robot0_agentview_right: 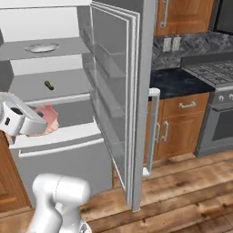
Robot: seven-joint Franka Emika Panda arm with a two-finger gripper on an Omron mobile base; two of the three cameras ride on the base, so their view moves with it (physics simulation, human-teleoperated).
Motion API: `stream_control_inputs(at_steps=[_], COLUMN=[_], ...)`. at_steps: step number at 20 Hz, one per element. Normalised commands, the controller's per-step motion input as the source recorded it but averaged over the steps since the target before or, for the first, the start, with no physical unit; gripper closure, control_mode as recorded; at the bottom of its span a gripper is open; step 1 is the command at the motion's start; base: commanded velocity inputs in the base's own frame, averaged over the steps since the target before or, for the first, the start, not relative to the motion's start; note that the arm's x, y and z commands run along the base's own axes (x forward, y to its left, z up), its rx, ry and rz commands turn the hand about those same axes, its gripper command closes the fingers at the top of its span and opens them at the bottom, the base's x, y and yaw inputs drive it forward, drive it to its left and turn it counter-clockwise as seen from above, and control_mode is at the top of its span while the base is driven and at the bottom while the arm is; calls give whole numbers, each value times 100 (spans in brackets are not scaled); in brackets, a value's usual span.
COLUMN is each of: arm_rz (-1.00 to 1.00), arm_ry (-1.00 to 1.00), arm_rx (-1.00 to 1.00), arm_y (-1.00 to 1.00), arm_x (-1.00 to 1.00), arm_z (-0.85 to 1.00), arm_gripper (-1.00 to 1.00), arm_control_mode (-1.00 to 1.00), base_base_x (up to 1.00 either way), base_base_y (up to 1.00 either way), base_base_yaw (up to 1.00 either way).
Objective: Transport the steak from the fridge to the microwave and turn on the microwave.
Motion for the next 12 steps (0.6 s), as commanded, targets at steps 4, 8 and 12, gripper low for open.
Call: stream_control_inputs(at_steps=[4,8,12], arm_rz=[0,0,0], arm_ry=[0,0,0], arm_rx=[0,0,0], arm_y=[0,0,0], arm_x=[0,0,0], arm_z=[0,0,0], arm_gripper=[100,100,100], arm_control_mode=[100,100,100], base_base_x=[-7,-22,-36], base_base_y=[3,6,8], base_base_yaw=[-84,-80,-73])
